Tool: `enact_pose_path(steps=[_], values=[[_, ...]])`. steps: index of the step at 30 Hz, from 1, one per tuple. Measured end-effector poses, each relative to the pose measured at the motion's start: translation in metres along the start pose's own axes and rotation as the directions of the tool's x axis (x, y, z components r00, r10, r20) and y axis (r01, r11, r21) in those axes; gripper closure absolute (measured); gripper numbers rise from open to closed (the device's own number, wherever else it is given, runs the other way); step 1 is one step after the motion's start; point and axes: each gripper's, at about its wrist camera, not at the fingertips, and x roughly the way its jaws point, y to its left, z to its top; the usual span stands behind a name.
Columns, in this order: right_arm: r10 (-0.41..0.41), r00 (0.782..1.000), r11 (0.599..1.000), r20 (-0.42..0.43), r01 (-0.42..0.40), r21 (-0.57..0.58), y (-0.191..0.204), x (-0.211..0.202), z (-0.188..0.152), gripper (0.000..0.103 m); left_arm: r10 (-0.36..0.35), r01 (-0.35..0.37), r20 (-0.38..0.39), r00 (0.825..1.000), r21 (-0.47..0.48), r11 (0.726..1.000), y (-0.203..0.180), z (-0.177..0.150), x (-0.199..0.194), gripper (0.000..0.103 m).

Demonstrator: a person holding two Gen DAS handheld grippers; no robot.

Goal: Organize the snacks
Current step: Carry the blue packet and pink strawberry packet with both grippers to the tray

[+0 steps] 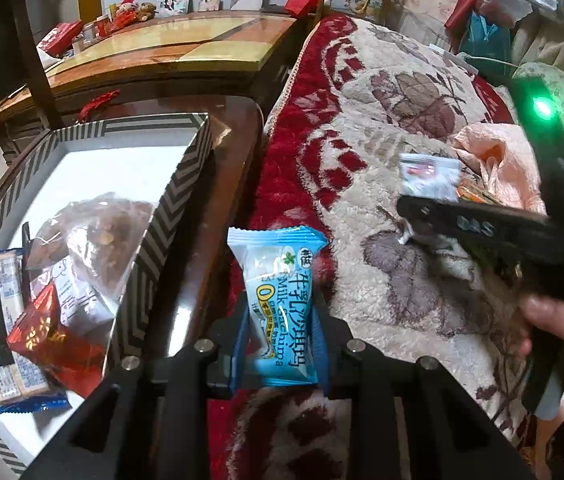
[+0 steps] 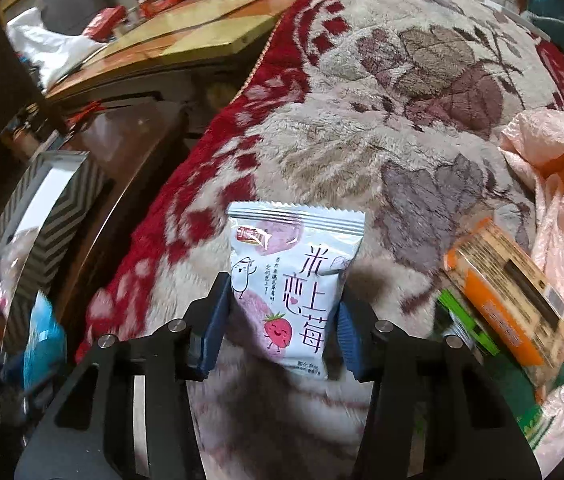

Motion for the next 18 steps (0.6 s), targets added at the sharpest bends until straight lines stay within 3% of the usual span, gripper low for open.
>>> enact_pose_path(steps=[3,4,5,18], values=[[0.035,0.999,0.999,0.014,-0.035,0.014,-0.008,-0.013,-0.011,0.058,-0.002,0.002,0.002,1.000,0.002,1.000,-0.003,-0.002,-0.005,0.073],[0.047,0.999,0.999,0.019,-0.048,0.021,-0.011,-0.016,-0.013,0.064,0.002,-0.002,0.005,1.000,0.006,1.000,-0.004,-0.003,-0.007,0.073],[0.066,0.997,0.997,0.027,-0.066,0.025,-0.013,-0.022,-0.016,0.083,0.005,-0.005,0.007,1.000,0.009,1.000,-0.005,-0.003,-0.009,0.073],[0.159,0.987,0.986,0.037,-0.161,0.040,-0.011,-0.036,-0.030,0.087,0.007,-0.007,0.017,1.000,-0.007,1.000,-0.002,-0.008,-0.024,0.073]])
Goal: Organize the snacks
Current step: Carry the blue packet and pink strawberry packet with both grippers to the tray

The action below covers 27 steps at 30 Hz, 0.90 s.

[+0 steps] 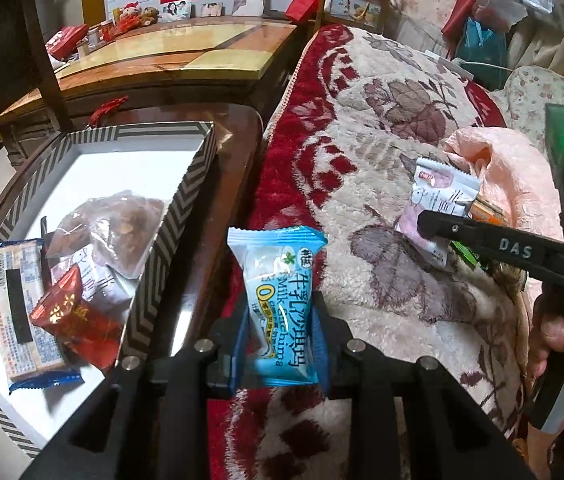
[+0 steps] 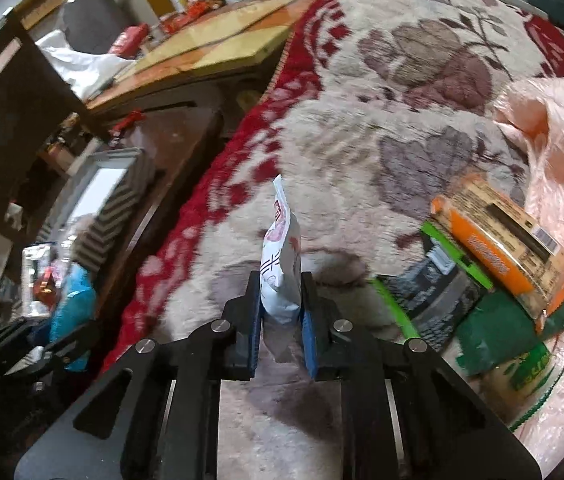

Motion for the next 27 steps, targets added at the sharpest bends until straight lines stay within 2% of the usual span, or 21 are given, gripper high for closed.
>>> enact_pose_path(steps=[7,12,27], values=[[0.078,0.997,0.997,0.026,-0.079,0.009,0.012,-0.015,-0.002,0.087,0.023,-0.022,0.019,1.000,-0.021,1.000,0.009,0.000,-0.009,0.073],[0.102,0.994,0.995,0.037,-0.102,-0.008,0.028,-0.025,-0.009,0.087,0.047,-0.046,0.044,0.998,-0.031,0.998,0.016,0.001,-0.021,0.073],[0.173,0.985,0.978,-0.010,-0.173,-0.118,0.097,-0.026,-0.019,0.087,0.120,-0.109,0.115,0.986,-0.093,0.990,0.059,0.002,-0.060,0.073]])
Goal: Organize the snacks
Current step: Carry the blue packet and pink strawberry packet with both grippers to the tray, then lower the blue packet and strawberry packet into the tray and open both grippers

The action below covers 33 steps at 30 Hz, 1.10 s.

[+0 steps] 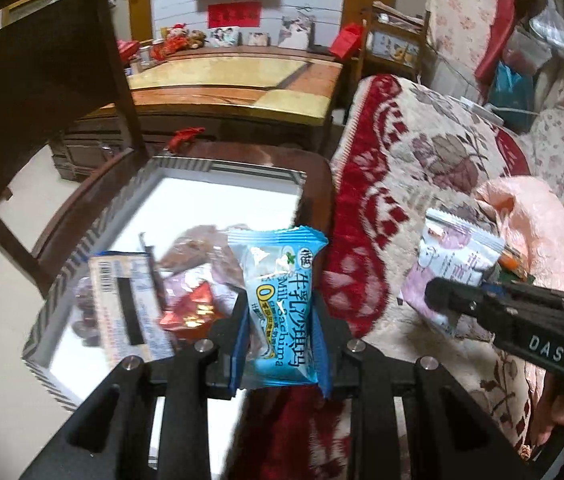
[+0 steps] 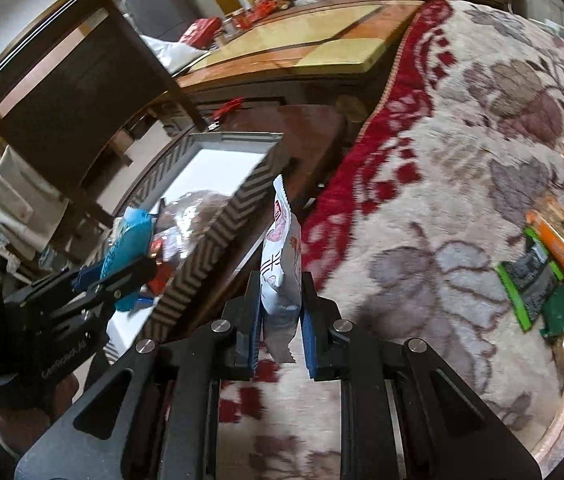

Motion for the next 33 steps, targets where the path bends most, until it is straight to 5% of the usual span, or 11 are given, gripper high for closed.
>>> enact_pose_path(steps=[15,33], values=[[0.033,0.997,0.991,-0.063,-0.041,-0.129,0.061,0.028,0.006,0.087,0.087,-0.085,0.005,0.996,-0.126,0.988,0.067,0.000,-0.001,0.073],[0.050,0.990,0.975,-0.135,-0.078,-0.209,0.109,0.069,0.019,0.087,0.109,-0.111,-0.025,0.994,-0.195,0.974,0.102,-0.007,0.009,0.073]])
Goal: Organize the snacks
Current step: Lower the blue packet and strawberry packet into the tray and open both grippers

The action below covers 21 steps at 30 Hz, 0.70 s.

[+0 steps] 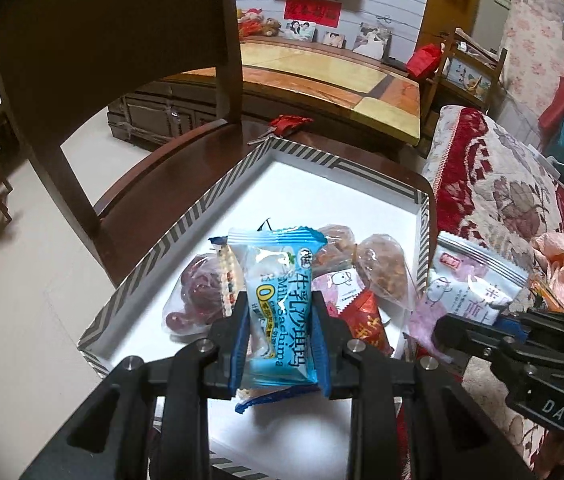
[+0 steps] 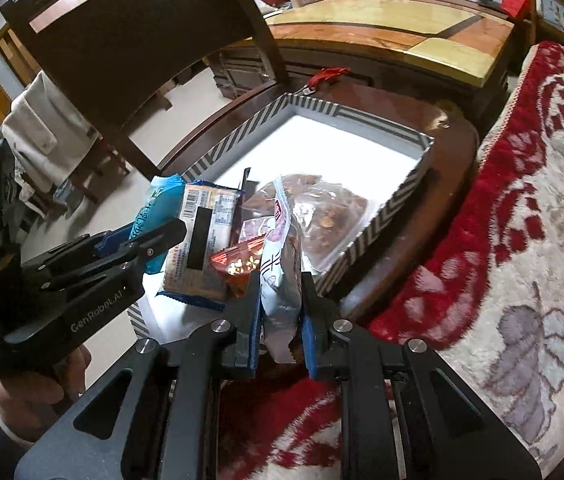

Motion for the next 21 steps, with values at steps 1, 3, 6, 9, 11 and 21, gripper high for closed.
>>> enact_pose_path(steps=[1,3,6,9,11,21], values=[[0.000,1.000,1.000,-0.004,0.000,-0.003,0.001,0.002,0.001,0.087,0.001,-0.001,-0.001,1.000,-0.002,1.000,0.001,0.000,0.001,0.073],[0.002,1.000,1.000,-0.014,-0.002,-0.007,0.003,0.008,0.005,0.087,0.005,-0.005,-0.003,1.000,-0.008,1.000,0.004,0.001,0.002,0.073],[0.007,1.000,1.000,-0.028,-0.007,-0.006,0.005,0.018,0.013,0.087,0.010,-0.010,-0.007,1.000,-0.019,1.000,0.009,0.003,0.004,0.073],[0.017,0.999,1.000,-0.036,-0.017,-0.002,0.006,0.031,0.022,0.087,0.013,-0.013,-0.011,1.000,-0.023,1.000,0.012,0.005,0.008,0.073],[0.017,0.999,1.000,-0.042,-0.017,0.003,0.006,0.039,0.026,0.087,0.014,-0.014,-0.016,1.000,-0.024,1.000,0.012,0.005,0.010,0.073],[0.134,0.988,0.987,-0.078,-0.126,0.097,0.005,0.080,0.039,0.087,0.023,-0.024,-0.037,0.999,-0.024,0.999,0.013,0.005,0.022,0.073]])
